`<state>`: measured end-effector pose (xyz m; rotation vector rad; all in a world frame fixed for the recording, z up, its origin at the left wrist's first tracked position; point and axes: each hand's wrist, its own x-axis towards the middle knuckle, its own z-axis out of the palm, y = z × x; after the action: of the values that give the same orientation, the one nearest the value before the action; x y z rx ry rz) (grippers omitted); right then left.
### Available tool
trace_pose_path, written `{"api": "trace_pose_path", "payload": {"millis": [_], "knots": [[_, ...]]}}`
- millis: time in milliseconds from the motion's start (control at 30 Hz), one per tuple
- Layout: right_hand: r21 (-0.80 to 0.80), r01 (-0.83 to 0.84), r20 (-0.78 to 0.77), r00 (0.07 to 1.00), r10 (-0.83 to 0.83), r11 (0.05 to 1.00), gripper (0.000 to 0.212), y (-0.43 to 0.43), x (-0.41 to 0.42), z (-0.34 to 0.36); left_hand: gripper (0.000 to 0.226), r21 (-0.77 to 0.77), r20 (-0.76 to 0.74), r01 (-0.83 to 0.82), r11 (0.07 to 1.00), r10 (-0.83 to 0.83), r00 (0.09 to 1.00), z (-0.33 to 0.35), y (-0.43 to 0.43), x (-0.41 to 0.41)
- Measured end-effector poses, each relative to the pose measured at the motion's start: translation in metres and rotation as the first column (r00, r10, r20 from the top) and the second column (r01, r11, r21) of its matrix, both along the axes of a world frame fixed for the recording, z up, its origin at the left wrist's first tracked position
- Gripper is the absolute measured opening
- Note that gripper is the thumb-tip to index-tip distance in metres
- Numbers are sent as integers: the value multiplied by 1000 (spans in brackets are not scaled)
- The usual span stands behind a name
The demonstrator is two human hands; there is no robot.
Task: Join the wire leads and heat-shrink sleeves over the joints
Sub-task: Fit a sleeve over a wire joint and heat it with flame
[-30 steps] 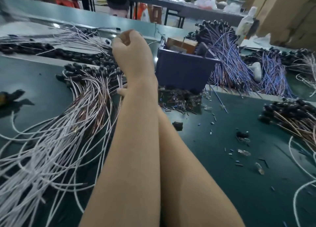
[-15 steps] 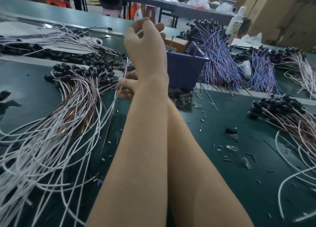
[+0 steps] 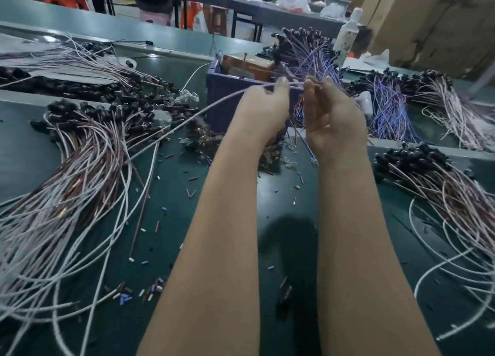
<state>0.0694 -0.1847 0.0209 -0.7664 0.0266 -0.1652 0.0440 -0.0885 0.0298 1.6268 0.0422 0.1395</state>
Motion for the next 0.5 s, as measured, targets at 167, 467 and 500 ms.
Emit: {"api": "trace_pose_path", "payload": {"millis": [167, 467, 500], "knots": [[-136, -42, -113, 993, 26, 990, 19, 0, 6, -15, 18, -299, 13, -79, 951, 87, 996, -13, -1, 11], [-949, 69, 33, 992, -121, 307, 33, -5, 3, -11, 26, 2, 202, -202, 979, 198, 959, -22, 11, 16], [-944, 164, 134, 983, -124, 286, 28, -2, 1, -5, 25, 71, 227, -219, 973, 198, 954, -21, 12, 16]]}}
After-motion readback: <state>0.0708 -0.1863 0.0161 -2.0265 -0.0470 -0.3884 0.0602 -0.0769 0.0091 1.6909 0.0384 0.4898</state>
